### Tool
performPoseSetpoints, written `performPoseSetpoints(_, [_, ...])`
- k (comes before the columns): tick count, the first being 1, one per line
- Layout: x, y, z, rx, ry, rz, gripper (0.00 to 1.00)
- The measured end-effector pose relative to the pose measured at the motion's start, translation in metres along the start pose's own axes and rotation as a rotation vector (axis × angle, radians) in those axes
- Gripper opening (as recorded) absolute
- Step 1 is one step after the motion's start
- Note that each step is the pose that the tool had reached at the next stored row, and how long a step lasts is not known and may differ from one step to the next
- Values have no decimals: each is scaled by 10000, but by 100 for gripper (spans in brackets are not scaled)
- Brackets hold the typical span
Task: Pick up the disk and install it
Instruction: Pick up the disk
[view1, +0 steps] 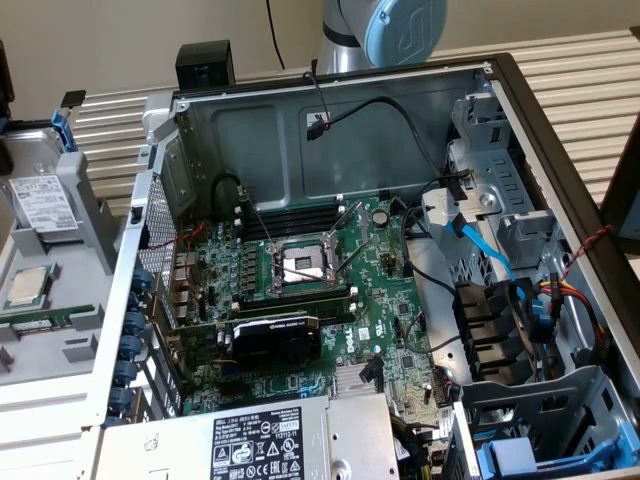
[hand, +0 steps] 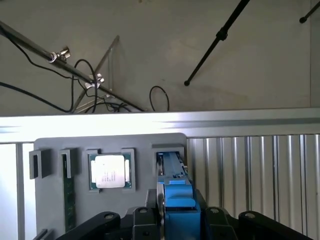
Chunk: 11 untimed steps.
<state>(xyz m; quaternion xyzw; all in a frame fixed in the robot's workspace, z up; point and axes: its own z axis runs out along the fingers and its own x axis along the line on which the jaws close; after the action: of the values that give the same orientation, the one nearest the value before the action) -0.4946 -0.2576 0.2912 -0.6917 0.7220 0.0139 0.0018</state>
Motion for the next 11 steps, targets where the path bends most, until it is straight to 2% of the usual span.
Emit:
performPoseSetpoints(5, [-1,1,-33,-2,14,1,38])
performPoseSetpoints(11, [-5,2,-108,2,80,2,38])
